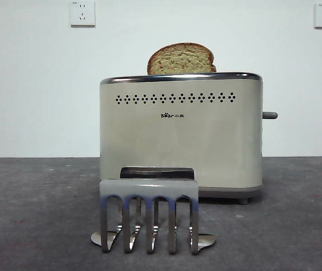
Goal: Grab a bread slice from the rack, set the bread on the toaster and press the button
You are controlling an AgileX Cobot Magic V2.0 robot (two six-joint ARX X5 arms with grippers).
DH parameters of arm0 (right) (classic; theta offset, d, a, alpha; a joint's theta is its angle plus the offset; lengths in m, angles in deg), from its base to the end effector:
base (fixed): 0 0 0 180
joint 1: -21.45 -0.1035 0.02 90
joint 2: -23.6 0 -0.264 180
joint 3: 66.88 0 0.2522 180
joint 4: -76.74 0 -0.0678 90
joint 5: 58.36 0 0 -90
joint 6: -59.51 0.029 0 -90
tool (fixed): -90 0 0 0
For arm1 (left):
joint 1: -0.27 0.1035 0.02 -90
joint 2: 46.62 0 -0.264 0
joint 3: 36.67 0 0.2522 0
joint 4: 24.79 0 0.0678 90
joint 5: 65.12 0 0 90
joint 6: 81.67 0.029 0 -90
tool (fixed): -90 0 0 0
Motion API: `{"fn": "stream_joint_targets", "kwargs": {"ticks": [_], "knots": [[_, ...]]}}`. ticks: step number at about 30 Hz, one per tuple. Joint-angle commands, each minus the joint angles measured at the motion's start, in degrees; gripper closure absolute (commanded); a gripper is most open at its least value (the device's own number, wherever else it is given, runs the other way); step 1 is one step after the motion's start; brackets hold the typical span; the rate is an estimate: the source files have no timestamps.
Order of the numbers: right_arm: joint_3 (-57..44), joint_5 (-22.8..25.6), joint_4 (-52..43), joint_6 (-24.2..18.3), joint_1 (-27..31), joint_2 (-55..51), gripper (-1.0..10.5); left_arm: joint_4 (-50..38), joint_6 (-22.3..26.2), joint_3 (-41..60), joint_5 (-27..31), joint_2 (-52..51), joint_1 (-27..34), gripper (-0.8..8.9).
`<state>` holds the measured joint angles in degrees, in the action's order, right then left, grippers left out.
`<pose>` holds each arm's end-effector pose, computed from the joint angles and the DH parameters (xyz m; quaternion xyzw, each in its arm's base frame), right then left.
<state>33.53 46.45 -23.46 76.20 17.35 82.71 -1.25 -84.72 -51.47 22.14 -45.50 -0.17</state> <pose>0.1491 0.0033 0.4368 0.0828 0.3090 -0.1344 0.9379 0.0964 -0.0021 0.1517 -0.0282 0.0866 -0.0253 0.9955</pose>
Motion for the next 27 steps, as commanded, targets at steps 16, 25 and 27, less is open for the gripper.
{"fn": "stream_joint_targets", "kwargs": {"ticks": [16, 25, 27], "knots": [[-55.9, -6.7, -45.4, -8.7, 6.6, -39.3, 9.5, -0.4, -0.2, 0.6, -0.2, 0.6, -0.1, 8.17], [-74.7, -11.4, -56.6, -15.5, 6.9, -51.5, 9.5, -0.3, -0.2, 0.6, -0.2, 0.8, -0.1, 8.17], [-76.7, -11.4, -56.6, -15.6, 6.9, -53.5, 9.5, -0.4, -0.2, 0.6, -0.2, 0.8, -0.1, 8.17]]}}
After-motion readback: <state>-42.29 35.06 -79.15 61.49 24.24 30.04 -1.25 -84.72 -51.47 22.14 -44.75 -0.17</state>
